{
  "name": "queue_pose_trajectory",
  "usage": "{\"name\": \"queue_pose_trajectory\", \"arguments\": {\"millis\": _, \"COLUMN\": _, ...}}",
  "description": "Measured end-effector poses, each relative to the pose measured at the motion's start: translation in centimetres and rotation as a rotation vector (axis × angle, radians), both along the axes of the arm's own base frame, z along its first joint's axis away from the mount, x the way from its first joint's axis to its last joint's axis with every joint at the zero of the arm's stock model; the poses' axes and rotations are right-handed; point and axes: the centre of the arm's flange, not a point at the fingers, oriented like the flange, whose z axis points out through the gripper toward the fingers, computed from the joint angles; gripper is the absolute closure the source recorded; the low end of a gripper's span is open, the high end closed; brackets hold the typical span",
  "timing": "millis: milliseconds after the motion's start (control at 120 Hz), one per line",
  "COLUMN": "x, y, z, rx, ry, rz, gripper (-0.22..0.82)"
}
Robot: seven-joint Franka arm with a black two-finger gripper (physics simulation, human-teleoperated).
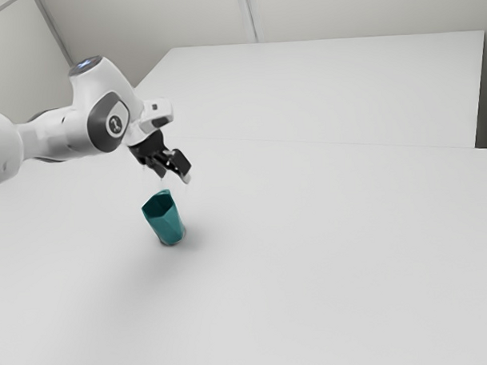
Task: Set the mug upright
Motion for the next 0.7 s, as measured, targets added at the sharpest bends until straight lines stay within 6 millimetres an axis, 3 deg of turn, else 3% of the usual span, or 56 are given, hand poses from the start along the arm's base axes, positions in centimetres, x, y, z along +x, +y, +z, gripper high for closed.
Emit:
{"name": "queue_pose_trajectory", "arguments": {"millis": 200, "x": 6.0, "y": 0.5, "z": 7.5, "rx": 0.008, "ry": 0.01, "rz": -0.005, "gripper": 0.03}}
{"name": "queue_pose_trajectory", "arguments": {"millis": 358, "x": 6.6, "y": 0.3, "z": 13.4, "rx": 0.03, "ry": 0.019, "rz": -0.025, "gripper": 0.02}}
{"name": "queue_pose_trajectory", "arguments": {"millis": 492, "x": 5.6, "y": 0.3, "z": 15.7, "rx": 0.041, "ry": 0.057, "rz": -0.034, "gripper": 0.01}}
{"name": "queue_pose_trajectory", "arguments": {"millis": 700, "x": 4.7, "y": 0.4, "z": 16.0, "rx": 0.041, "ry": 0.112, "rz": -0.038, "gripper": 0.0}}
